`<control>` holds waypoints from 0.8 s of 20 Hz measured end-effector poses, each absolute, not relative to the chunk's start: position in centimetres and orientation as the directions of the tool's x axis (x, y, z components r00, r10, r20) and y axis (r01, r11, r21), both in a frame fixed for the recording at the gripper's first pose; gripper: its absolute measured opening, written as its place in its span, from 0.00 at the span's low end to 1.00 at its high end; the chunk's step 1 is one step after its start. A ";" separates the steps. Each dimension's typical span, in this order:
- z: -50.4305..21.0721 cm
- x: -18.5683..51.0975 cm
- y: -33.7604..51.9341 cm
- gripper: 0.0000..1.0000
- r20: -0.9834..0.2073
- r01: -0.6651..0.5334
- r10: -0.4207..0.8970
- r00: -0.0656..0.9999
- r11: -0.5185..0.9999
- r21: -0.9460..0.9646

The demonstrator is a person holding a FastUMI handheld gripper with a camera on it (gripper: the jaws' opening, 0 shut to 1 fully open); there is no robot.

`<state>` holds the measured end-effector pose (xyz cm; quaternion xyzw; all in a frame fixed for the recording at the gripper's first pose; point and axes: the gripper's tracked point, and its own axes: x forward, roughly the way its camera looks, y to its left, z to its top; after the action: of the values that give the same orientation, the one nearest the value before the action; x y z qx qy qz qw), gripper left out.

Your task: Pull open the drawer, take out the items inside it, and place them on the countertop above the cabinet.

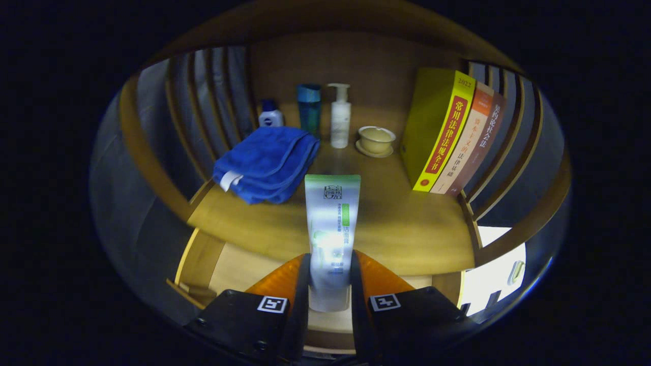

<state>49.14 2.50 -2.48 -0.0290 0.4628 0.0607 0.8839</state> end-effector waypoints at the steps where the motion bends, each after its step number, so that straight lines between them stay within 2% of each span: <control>1: -3.2 50.0 2.7 0.46 -0.824 -0.114 0.081 0.561 0.993 0.019; 13: -8.7 53.9 1.1 0.46 -0.891 0.002 -0.014 0.454 1.000 -0.014; 16: -9.0 54.5 1.1 0.50 -0.885 0.016 -0.019 0.465 1.000 -0.013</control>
<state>54.51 1.12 -8.98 -0.0014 0.5173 -0.0103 0.8557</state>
